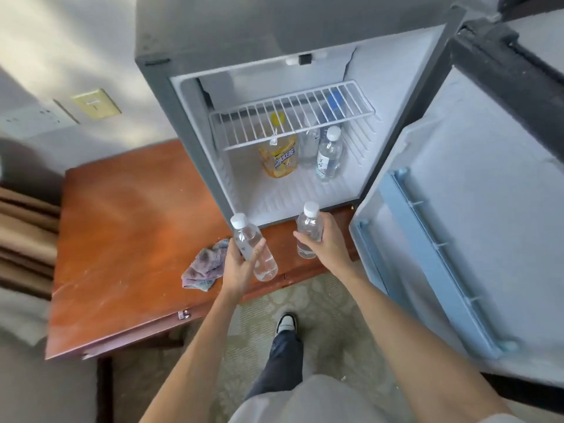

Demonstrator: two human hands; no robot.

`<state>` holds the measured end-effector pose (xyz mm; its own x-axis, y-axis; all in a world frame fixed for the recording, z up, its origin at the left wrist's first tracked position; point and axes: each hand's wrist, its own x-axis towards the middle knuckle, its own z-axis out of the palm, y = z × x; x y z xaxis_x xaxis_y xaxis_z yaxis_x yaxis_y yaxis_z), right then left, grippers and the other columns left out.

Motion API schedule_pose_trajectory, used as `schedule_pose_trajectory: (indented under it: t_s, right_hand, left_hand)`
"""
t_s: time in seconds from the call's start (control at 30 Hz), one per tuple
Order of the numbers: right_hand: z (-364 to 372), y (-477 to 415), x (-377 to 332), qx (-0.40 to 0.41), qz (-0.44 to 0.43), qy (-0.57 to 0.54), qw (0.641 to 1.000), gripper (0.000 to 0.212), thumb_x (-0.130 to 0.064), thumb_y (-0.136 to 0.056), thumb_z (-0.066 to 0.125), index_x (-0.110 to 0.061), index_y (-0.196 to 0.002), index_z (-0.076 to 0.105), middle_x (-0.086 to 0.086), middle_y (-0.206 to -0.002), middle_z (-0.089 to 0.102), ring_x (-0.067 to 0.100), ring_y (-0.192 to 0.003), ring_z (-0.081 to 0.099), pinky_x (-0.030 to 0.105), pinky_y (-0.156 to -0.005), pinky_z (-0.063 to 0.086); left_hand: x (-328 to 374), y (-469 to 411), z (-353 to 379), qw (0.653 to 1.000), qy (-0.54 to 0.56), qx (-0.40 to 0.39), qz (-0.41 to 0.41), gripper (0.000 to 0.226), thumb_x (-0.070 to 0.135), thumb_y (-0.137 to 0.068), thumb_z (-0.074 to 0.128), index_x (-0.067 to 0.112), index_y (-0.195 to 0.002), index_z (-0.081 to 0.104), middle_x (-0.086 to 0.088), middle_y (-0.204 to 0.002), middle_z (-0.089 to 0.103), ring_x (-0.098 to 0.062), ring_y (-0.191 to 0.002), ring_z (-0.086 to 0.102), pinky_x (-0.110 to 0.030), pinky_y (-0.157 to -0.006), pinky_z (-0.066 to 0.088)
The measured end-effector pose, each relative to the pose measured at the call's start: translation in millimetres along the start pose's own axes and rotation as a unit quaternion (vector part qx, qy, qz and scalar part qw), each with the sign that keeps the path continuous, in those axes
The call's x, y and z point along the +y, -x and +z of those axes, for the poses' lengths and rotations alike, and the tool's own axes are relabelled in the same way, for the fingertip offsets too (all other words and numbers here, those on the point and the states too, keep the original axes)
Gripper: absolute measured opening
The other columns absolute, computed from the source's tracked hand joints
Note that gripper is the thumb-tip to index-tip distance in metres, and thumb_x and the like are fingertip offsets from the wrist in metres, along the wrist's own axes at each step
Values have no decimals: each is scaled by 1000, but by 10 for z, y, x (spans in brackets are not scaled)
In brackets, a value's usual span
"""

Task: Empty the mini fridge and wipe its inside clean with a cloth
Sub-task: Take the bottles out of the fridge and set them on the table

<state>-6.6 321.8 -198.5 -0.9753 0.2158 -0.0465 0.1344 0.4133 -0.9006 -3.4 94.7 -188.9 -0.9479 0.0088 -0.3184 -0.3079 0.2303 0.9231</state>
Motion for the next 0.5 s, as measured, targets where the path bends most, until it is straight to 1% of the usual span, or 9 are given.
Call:
schedule_pose_trajectory:
  t_s: [0.03,0.07,0.1,0.2,0.27,0.33,0.4,0.43,0.5]
  right_hand:
    - [50,123,-13,-15,6,-12,1000,58,-48,-78,81,-21,-122,53,-6,-113,63,7,-104,62,26,-91,50]
    - [109,232,-43,-34,9,-20,999,55,-48,-79,80,-22,-120,53,-6,-111,64,7,-102,63,26,-90,51]
    - [183,324,-87,-54,9,-24,998,54,-48,-80,80,-22,-119,53,-6,-110,65,6,-101,64,27,-90,52]
    - [468,514,-332,-109,-14,-28,994,60,-55,-79,78,-23,-121,52,-9,-113,65,5,-105,63,28,-94,51]
    - [684,580,-516,-130,-31,-28,991,61,-56,-79,77,-22,-123,51,-8,-116,62,4,-107,61,25,-94,48]
    - [887,587,-709,-143,-48,-39,988,62,-54,-81,77,-21,-126,51,-8,-118,62,5,-109,60,24,-95,47]
    - [1084,548,-870,-154,-56,-43,986,63,-54,-80,77,-20,-126,50,-6,-118,63,7,-109,61,26,-94,49]
    - [1189,516,-937,-156,-56,-39,985,64,-54,-80,77,-20,-126,50,-6,-118,63,7,-109,61,26,-93,49]
    - [1419,434,-1035,-156,-57,-33,986,63,-53,-79,78,-22,-125,48,-6,-119,63,7,-109,61,23,-91,48]
  left_hand:
    - [-66,98,-75,1000,9,10,-7,52,52,-92,78,29,-132,54,10,-123,68,-6,-113,67,-41,-104,53]
    - [-130,185,-151,1000,16,25,-12,48,47,-94,77,28,-132,54,12,-122,68,-3,-111,66,-39,-103,52]
    - [-171,294,-239,999,24,38,-16,54,50,-93,77,26,-135,54,11,-124,68,-6,-114,67,-39,-104,52]
    - [-303,543,-562,995,42,89,-28,87,71,-78,75,22,-145,50,3,-134,66,-21,-126,65,-48,-110,53]
    - [-371,611,-792,991,50,121,-36,92,74,-75,74,22,-147,47,-1,-139,63,-24,-129,64,-51,-112,51]
    - [-372,599,-1030,987,61,144,-36,86,69,-80,75,21,-145,46,-3,-139,62,-24,-126,64,-50,-112,51]
    - [-414,498,-1306,984,64,164,-33,73,54,-90,77,17,-144,44,-6,-140,60,-24,-124,62,-46,-109,50]
    - [-432,431,-1463,982,62,173,-33,70,52,-91,77,18,-141,43,-7,-140,59,-24,-124,61,-44,-107,50]
    - [-476,267,-1798,979,50,194,-32,74,64,-81,77,25,-133,43,-5,-136,59,-26,-125,61,-48,-108,50]
